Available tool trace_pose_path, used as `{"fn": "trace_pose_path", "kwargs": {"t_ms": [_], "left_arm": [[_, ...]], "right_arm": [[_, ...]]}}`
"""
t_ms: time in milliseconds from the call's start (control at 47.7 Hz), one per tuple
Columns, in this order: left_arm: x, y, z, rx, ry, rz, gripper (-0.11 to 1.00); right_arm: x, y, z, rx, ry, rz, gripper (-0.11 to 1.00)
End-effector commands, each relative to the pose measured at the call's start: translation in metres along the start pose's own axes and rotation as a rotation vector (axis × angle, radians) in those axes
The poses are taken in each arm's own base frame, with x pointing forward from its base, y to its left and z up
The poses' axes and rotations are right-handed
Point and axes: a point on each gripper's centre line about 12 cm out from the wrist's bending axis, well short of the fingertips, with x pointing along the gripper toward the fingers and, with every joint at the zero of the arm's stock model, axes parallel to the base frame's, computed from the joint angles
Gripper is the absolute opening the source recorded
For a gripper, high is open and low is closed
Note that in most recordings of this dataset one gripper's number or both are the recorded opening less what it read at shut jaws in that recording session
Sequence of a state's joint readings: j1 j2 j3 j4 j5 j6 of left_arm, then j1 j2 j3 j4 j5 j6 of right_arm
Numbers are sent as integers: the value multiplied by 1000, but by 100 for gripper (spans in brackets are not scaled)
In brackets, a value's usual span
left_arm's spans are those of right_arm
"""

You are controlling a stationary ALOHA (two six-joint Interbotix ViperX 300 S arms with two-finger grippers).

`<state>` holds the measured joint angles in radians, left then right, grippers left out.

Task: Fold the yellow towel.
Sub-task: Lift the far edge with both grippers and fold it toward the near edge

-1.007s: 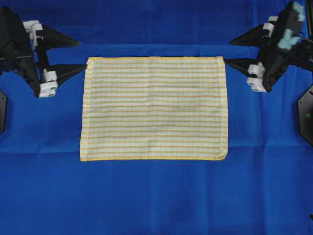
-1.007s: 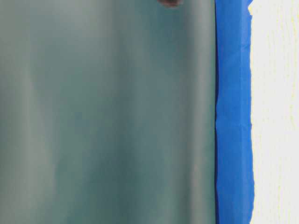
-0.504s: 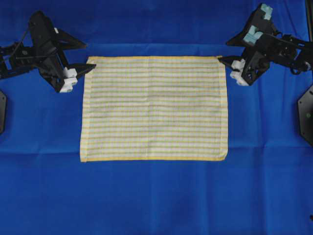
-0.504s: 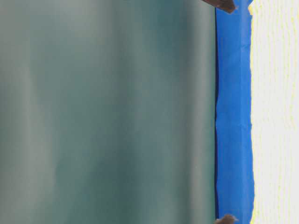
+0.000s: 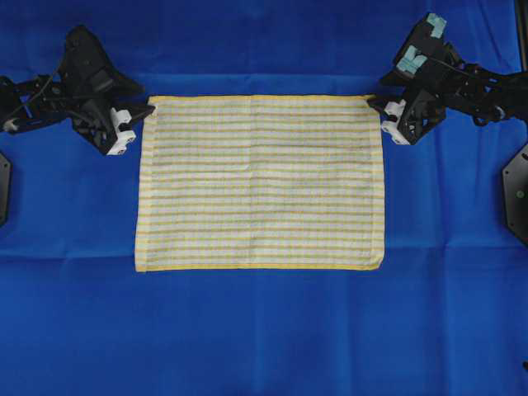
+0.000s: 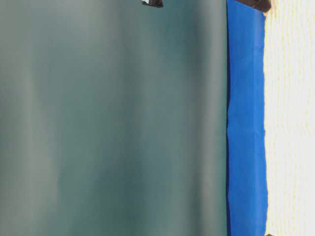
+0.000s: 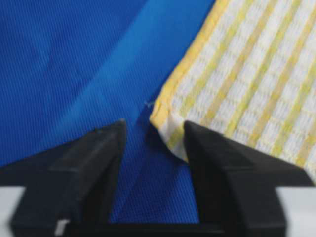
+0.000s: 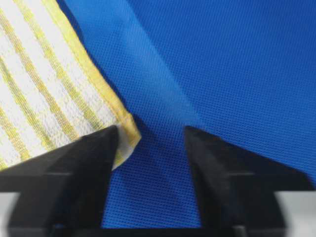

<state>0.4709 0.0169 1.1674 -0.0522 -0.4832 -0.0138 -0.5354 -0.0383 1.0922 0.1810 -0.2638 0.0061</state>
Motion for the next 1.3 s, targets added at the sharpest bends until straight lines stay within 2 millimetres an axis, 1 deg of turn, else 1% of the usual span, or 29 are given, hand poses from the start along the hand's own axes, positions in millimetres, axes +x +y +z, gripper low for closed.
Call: {"fn": "trace_pose_path", "kwargs": {"t_ms": [0, 84, 126, 168, 210, 231, 420, 525, 671, 839, 944, 1028, 1280], "left_arm": [[2, 0, 3, -3, -9, 0, 34], [5, -1, -2, 1, 11, -2, 22], [6, -2, -5, 3, 23, -3, 15], [6, -2, -7, 4, 28, -4, 8], [6, -2, -8, 4, 32, -4, 3], [6, -2, -7, 5, 31, -5, 2], [5, -2, -7, 13, 31, -6, 2], [2, -3, -2, 19, 14, -8, 2], [-7, -4, 14, 34, -17, -11, 2], [-22, -6, 33, 65, -38, -18, 2], [-31, -6, 42, 74, -63, -19, 2], [-35, -6, 45, 77, -78, -21, 2], [-36, -7, 43, 76, -72, -24, 2]], "right_arm": [[-1, 1, 6, 4, -24, 1, 41], [-1, 1, 5, 2, -23, 2, 18], [-1, 2, 5, -2, -24, 6, 8], [-1, 3, 5, -4, -23, 8, 3], [-1, 4, 5, -8, -22, 10, 3], [-1, 4, 5, -8, -22, 10, 3], [-2, 4, 7, -8, -32, 12, 3], [-5, 5, 10, -7, -46, 15, 3], [-14, 7, 21, -4, -86, 24, 3], [-29, 9, 32, -1, -123, 39, 3], [-36, 9, 36, 2, -136, 44, 3], [-38, 9, 36, 2, -139, 46, 3], [-39, 10, 36, 1, -136, 48, 3]]}}
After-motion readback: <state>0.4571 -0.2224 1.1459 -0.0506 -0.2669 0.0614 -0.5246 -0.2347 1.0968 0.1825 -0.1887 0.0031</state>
